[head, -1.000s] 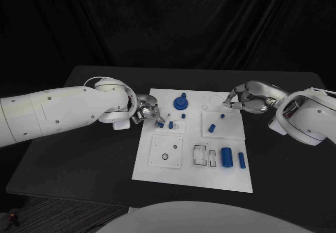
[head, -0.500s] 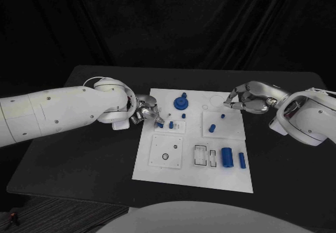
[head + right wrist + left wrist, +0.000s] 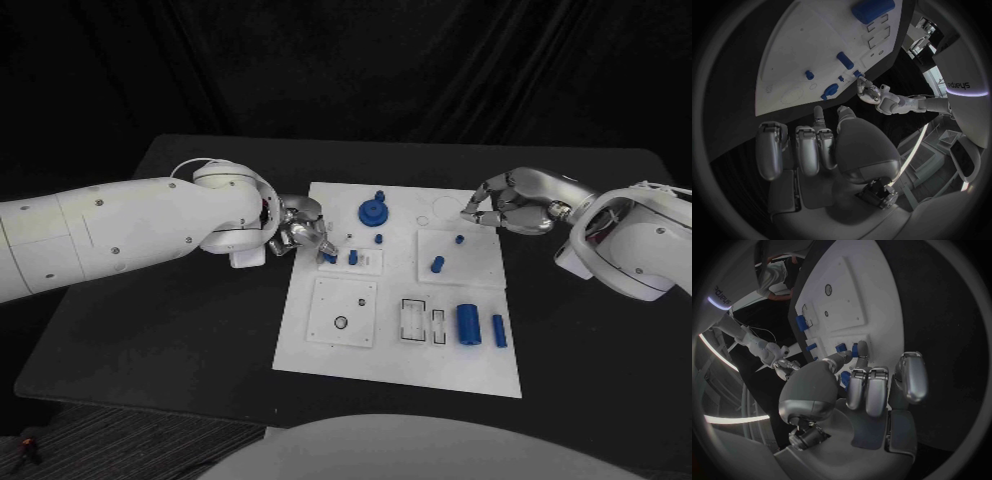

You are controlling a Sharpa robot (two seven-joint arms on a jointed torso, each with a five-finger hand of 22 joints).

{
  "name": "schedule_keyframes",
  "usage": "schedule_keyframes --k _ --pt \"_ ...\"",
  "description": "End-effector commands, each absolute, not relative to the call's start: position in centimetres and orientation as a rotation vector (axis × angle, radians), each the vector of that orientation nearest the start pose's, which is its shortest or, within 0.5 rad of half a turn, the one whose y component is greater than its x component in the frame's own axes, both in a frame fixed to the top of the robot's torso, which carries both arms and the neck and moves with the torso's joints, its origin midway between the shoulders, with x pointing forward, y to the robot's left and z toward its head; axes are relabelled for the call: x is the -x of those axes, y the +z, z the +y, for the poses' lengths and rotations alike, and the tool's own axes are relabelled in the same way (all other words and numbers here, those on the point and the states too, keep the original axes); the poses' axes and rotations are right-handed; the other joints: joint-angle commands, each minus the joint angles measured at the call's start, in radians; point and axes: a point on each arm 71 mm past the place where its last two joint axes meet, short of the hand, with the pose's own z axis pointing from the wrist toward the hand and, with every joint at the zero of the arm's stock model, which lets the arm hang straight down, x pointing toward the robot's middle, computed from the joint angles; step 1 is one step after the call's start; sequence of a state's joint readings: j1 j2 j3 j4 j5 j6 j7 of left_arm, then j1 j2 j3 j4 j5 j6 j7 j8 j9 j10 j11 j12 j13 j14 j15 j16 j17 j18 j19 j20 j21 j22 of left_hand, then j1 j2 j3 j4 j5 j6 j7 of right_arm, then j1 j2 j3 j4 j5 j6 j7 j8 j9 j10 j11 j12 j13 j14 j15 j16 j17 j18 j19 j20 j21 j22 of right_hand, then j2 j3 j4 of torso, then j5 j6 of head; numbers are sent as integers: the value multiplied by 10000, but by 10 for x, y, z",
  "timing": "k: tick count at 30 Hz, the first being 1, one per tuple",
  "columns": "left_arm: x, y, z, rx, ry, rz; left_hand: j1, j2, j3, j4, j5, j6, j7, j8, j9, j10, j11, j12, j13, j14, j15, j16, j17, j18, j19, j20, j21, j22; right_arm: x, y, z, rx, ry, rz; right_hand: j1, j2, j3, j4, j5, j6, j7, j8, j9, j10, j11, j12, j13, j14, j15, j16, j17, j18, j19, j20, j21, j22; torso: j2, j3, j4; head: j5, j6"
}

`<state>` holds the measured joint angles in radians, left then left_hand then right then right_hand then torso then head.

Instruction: Assemble the parts on the task board

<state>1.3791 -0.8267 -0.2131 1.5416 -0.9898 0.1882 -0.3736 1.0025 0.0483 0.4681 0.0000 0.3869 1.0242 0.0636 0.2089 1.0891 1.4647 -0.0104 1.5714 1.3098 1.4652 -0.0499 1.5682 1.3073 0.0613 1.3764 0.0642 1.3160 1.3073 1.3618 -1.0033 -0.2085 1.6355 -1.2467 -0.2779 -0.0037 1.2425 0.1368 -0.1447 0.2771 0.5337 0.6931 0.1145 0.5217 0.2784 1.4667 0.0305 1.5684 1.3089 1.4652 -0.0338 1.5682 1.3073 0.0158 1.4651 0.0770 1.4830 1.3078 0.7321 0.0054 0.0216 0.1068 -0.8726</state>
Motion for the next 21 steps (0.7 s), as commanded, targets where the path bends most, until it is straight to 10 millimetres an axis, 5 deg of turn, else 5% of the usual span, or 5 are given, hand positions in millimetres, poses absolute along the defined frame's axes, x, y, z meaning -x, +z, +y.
schedule_keyframes --k 1,21 --pt "-473 -204 199 127 -5605 23816 15 78 90 -12 -26 1 -101 -59 -6 1061 45 -6 2610 1056 38 26 2635 72 -54 25 -21 1591 -464 -166 -245 827 7163 17552 77 12 30 -48 31 82 -2 -51 -11 1041 -20 24 2619 1056 5 26 2635 95 495 2 -8 2290 -4 -1 3 8 0" --pt "-475 -204 197 133 -5609 23779 -39 101 99 -11 -418 -6 -79 -87 -20 1061 67 -6 2610 1056 51 26 2635 83 -86 36 -89 1588 -464 -166 -245 821 7136 17594 163 -6 59 -85 121 100 -7 -61 -29 1041 -24 24 2619 1056 4 26 2635 97 492 2 -16 2288 -15 13 -23 2 0"
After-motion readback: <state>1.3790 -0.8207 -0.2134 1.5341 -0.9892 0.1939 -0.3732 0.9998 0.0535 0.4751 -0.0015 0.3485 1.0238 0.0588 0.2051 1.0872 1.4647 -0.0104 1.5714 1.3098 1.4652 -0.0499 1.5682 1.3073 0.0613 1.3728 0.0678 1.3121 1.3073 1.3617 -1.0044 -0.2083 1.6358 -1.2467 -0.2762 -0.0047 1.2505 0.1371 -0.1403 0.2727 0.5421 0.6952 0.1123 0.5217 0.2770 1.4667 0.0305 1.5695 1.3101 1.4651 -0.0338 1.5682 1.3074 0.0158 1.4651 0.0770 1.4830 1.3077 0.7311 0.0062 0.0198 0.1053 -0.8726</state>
